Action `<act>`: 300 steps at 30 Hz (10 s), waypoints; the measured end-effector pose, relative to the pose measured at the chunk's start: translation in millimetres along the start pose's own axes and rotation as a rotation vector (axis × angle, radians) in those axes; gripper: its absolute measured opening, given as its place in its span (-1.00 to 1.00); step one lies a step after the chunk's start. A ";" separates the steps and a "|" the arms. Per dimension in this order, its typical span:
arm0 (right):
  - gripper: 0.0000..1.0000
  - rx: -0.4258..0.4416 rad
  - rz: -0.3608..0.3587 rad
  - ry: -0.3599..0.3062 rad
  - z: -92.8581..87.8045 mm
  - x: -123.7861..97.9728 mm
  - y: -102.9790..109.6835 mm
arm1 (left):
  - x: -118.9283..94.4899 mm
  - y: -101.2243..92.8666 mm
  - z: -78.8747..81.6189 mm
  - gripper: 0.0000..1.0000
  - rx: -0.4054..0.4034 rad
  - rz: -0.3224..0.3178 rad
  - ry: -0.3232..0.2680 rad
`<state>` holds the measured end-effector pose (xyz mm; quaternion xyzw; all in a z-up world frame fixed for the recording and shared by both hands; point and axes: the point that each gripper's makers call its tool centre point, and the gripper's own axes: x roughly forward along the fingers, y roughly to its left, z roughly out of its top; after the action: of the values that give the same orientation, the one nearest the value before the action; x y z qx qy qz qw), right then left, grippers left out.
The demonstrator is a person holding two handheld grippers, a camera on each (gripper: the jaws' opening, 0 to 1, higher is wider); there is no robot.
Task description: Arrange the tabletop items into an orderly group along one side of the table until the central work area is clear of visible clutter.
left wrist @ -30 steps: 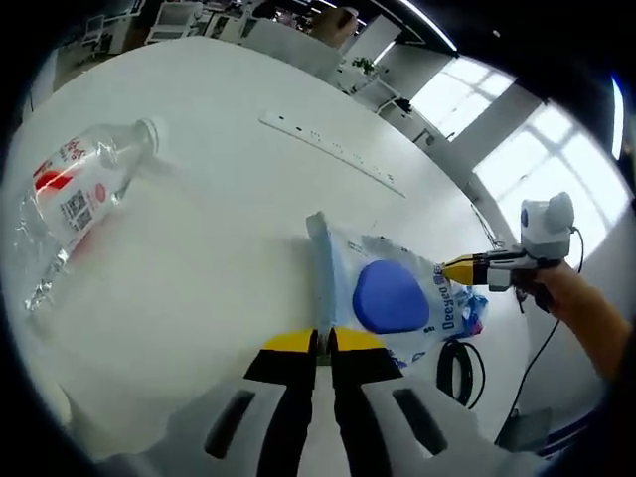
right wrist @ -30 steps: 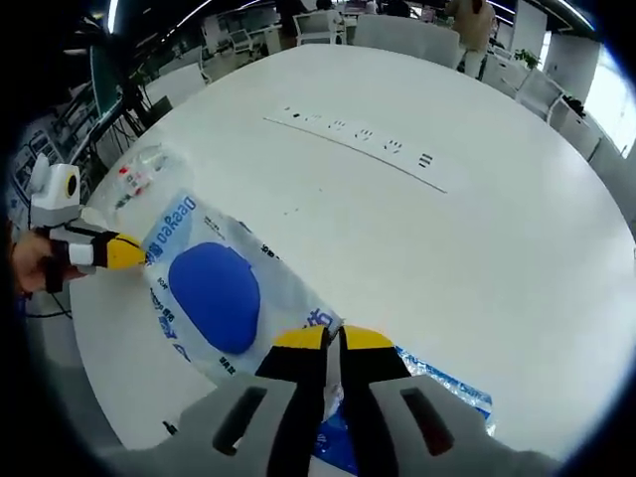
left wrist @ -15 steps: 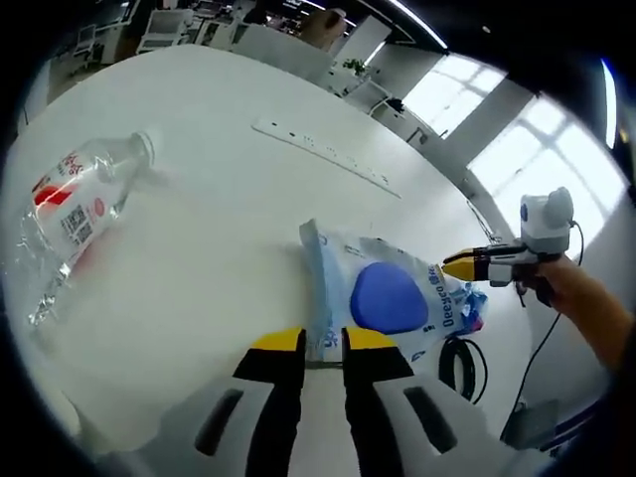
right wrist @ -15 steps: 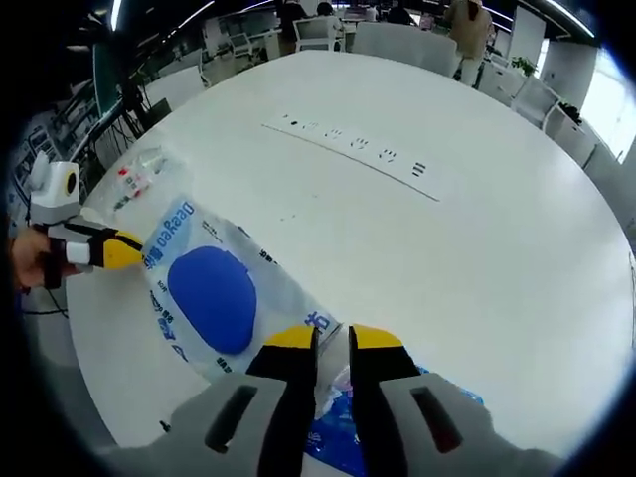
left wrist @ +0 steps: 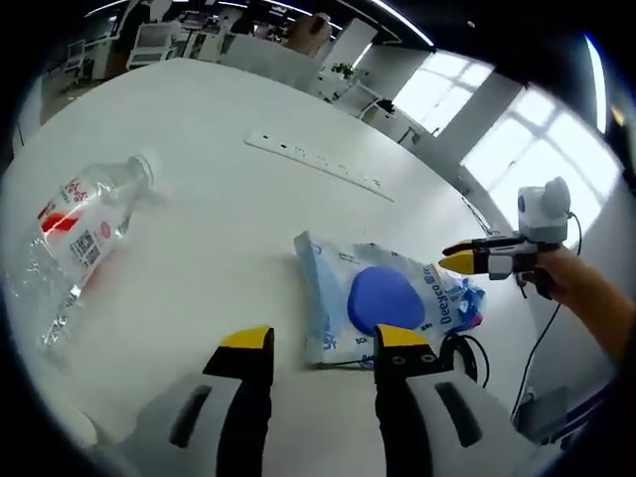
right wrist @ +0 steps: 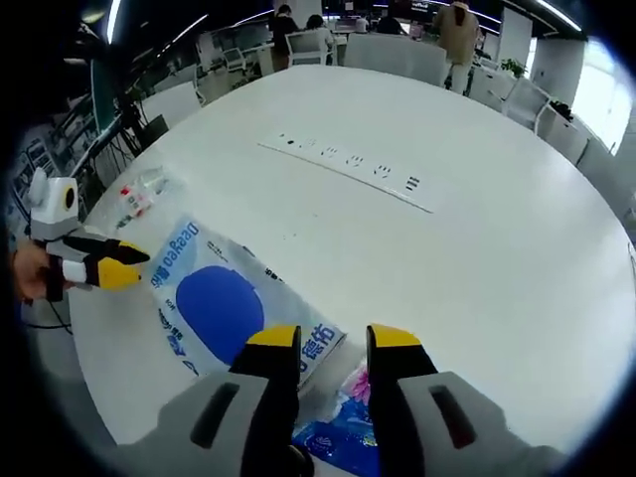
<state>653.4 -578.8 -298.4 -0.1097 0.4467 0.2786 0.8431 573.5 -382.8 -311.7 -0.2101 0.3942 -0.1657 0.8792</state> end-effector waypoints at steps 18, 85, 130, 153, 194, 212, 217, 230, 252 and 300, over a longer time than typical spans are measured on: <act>-0.06 0.051 0.022 -0.092 10.3 -30.8 18.2 | -21.5 -7.8 13.5 0.35 0.087 -0.054 -0.034; 0.21 0.144 0.181 -0.317 75.3 -81.6 187.2 | -206.4 46.6 65.5 0.47 0.298 -0.235 -0.091; 0.06 0.495 0.474 -0.198 155.5 109.4 277.2 | -194.4 146.3 102.0 0.45 0.202 -0.256 -0.130; -0.36 0.795 0.505 -0.155 162.4 160.7 282.8 | -172.6 148.2 110.2 0.40 0.167 -0.309 -0.149; -0.61 0.444 0.501 -0.352 193.9 104.7 311.4 | -90.5 132.4 80.2 0.25 0.214 -0.606 0.158; -0.62 0.182 0.474 -0.433 205.5 70.5 343.6 | -89.1 115.0 66.1 -0.11 0.388 -0.744 0.207; -0.62 0.098 0.438 -0.458 208.6 58.6 341.3 | -86.9 107.0 70.8 -0.13 0.441 -0.740 0.177; -0.61 -0.162 0.347 -0.555 208.5 19.6 331.4 | -86.2 78.5 84.8 -0.16 0.631 -0.752 0.083; -0.60 -0.363 0.206 -0.600 193.6 -10.3 300.8 | -67.2 40.6 91.0 -0.17 0.859 -0.756 -0.012; -0.58 -0.488 0.122 -0.495 171.9 8.4 303.6 | -57.8 54.9 78.0 -0.14 0.895 -0.741 0.021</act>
<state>603.8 -252.0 -186.7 -0.2103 0.1550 0.4451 0.8565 603.2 -290.8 -256.1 0.0598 0.1947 -0.6149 0.7619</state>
